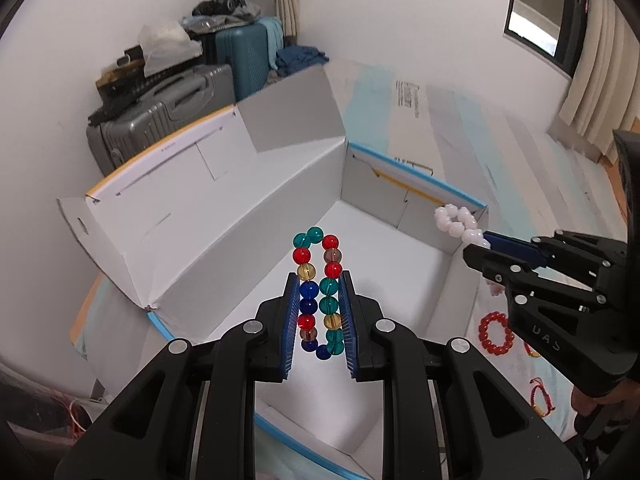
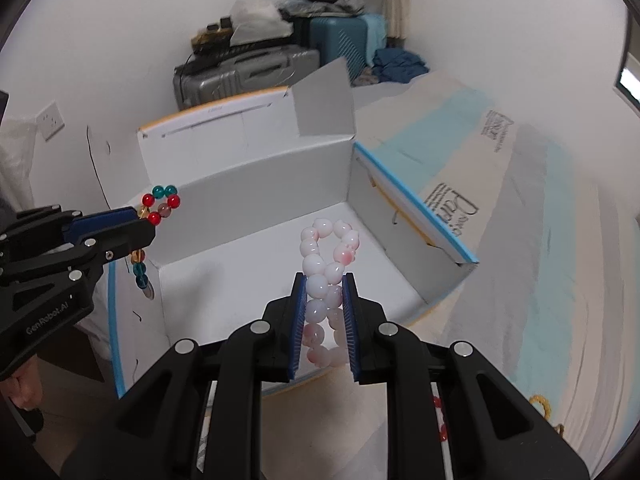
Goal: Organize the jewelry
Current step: 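Carry both held bracelets up and over into the open white box, then open the left tool while the right tool opens, dropping both bracelets into the box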
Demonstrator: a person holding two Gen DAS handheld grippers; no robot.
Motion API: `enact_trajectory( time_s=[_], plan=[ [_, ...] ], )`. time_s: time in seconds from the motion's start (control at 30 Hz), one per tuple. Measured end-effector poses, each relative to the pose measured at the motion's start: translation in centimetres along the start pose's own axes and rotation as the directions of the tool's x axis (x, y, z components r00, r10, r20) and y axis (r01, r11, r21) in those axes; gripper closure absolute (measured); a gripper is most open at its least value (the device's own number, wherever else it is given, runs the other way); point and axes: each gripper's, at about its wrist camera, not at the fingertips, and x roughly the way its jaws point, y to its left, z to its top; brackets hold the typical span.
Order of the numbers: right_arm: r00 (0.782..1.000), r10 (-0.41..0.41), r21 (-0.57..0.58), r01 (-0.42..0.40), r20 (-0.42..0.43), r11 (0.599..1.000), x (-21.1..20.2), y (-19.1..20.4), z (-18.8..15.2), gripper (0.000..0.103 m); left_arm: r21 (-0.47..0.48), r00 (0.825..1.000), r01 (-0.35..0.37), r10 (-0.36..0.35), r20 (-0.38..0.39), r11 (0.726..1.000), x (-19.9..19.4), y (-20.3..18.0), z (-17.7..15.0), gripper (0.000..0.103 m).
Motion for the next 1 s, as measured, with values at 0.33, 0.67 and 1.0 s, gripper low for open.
enact_trajectory(
  time_s=[0.33, 0.67, 1.0],
  plan=[
    [0.982, 0.093, -0.114, -0.112, -0.163, 0.987, 5.7, 0.6, 1.1, 0.086, 0.027, 0.985, 0.078, -0.073, -0.156, 0.997, 4.9, 0.8, 0.5, 0.084],
    [0.938, 0.111, -0.197, -0.183, -0.327, 0.963, 9.9, 1.9, 1.0, 0.086, 0.056, 0.950, 0.095, -0.074, -0.302, 0.994, 9.0, 1.2, 0.1, 0.103],
    [0.858, 0.120, -0.152, -0.223, -0.499, 0.963, 13.8, 2.2, 0.2, 0.086, 0.069, 0.885, 0.105, -0.062, -0.461, 0.992, 13.1, 1.2, -0.7, 0.102]
  ],
)
